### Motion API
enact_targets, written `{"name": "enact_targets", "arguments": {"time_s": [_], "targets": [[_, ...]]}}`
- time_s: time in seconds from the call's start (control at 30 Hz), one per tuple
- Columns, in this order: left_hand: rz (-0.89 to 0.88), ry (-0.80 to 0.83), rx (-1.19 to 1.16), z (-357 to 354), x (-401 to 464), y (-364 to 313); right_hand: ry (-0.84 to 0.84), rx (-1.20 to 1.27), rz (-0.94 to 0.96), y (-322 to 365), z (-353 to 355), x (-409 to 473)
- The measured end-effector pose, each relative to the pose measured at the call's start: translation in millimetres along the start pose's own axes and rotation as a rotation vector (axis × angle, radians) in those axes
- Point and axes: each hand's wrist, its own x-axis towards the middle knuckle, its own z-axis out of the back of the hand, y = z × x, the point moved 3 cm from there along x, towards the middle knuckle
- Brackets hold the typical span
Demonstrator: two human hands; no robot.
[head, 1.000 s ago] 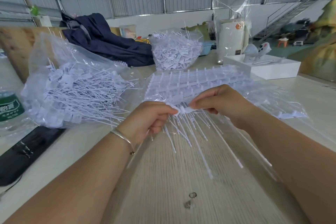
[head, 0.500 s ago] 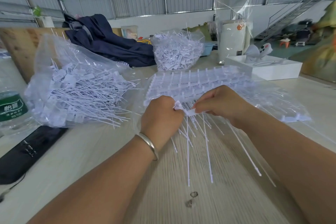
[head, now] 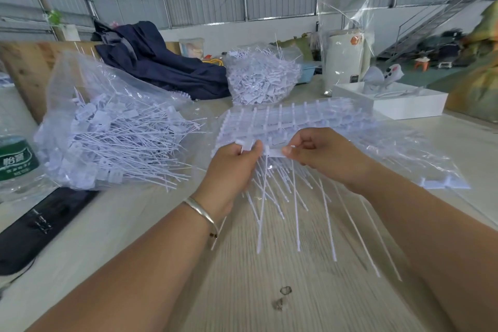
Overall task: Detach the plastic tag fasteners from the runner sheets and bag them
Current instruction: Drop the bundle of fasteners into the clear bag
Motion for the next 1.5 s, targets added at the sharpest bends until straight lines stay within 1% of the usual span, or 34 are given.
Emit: {"name": "enact_targets", "arguments": {"time_s": [0.07, 0.13, 0.17, 0.23, 0.3, 0.4, 0.47, 0.57, 0.63, 0.73, 0.87, 0.93, 1.0, 1.07, 1.13, 1.23, 1.37, 1.5], "targets": [[0.065, 0.033, -0.051, -2, -4, 1, -0.019, -0.059, 0.072, 3, 1, 1], [0.131, 0.081, -0.185, -2, -5, -1, -0.03, -0.138, 0.125, 6, -1, 0], [0.135, 0.116, -0.209, -1, -5, -2, -0.028, -0.164, 0.14, 6, -2, 0], [0.089, 0.193, -0.163, 0, -7, -4, -0.013, -0.175, 0.17, 7, -4, 0], [0.048, 0.231, -0.121, 1, -9, -5, 0.031, -0.097, 0.201, 8, -4, -1], [0.088, 0.203, -0.21, 4, -8, -4, 0.123, 0.033, 0.156, 3, 2, 1], [0.131, 0.201, -0.279, 8, -6, -4, 0.15, 0.04, 0.098, -3, 6, 3], [0.174, 0.253, -0.341, 11, -5, -5, 0.169, 0.06, 0.048, -8, 7, 3], [0.199, 0.298, -0.431, 11, -6, -6, 0.172, 0.074, 0.051, -5, 6, 2], [0.221, 0.387, -0.616, 8, -9, -11, 0.158, 0.065, 0.084, 3, 5, 0], [0.239, 0.474, -0.714, 5, -15, -13, 0.163, 0.099, 0.079, 15, 4, -5], [0.291, 0.576, -0.774, -3, -20, -12, 0.198, 0.137, 0.086, 20, 1, -7], [0.351, 0.728, -0.842, -14, -28, -13, 0.237, 0.17, 0.101, 23, -3, -10], [0.371, 0.8, -0.872, -18, -30, -14, 0.225, 0.194, 0.105, 25, -4, -11], [0.328, 0.784, -0.843, -17, -27, -16, 0.19, 0.221, 0.104, 26, -5, -10], [0.267, 0.687, -0.787, -15, -23, -17, 0.104, 0.196, 0.041, 24, -6, -9], [0.337, 0.557, -0.756, -9, -17, -11, -0.043, 0.181, -0.005, 17, 3, -5], [0.38, 0.454, -0.789, -2, -10, -7, -0.074, 0.234, -0.031, 14, 10, -4]]}}
